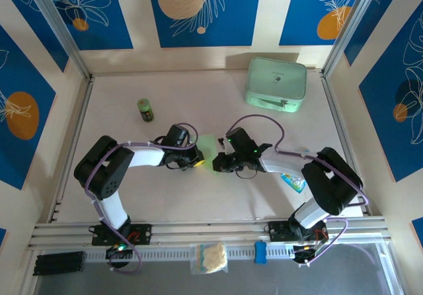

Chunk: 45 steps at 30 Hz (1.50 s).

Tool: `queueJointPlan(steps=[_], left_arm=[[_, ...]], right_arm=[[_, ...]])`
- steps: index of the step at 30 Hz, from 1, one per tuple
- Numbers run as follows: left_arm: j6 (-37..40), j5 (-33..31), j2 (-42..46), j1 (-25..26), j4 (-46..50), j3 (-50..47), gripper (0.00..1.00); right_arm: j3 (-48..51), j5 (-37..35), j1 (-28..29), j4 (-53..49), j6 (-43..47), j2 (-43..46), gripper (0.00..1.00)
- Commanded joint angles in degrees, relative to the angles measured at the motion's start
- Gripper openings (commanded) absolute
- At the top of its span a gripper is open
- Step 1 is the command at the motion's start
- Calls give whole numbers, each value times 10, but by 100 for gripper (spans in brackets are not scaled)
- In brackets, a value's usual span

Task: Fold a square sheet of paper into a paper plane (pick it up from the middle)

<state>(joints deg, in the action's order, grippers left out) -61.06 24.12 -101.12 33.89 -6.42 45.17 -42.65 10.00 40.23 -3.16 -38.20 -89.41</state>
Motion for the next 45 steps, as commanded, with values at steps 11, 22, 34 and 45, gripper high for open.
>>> queueJointPlan(steps=[11,22,34,45], left_arm=[[2,-49,-27,3,94,-5,10],[5,-56,-38,2,111,-1,9],[8,-58,-43,3,119,2,9],[17,-68,-48,3,132,3,9]], right_arm=[[-70,7,22,-38,7,-75,5],[-93,-21,26,-79,25,-101,4],[-93,-39,26,-90,19,-117,4],[-64,-38,23,-103,31,-111,3]])
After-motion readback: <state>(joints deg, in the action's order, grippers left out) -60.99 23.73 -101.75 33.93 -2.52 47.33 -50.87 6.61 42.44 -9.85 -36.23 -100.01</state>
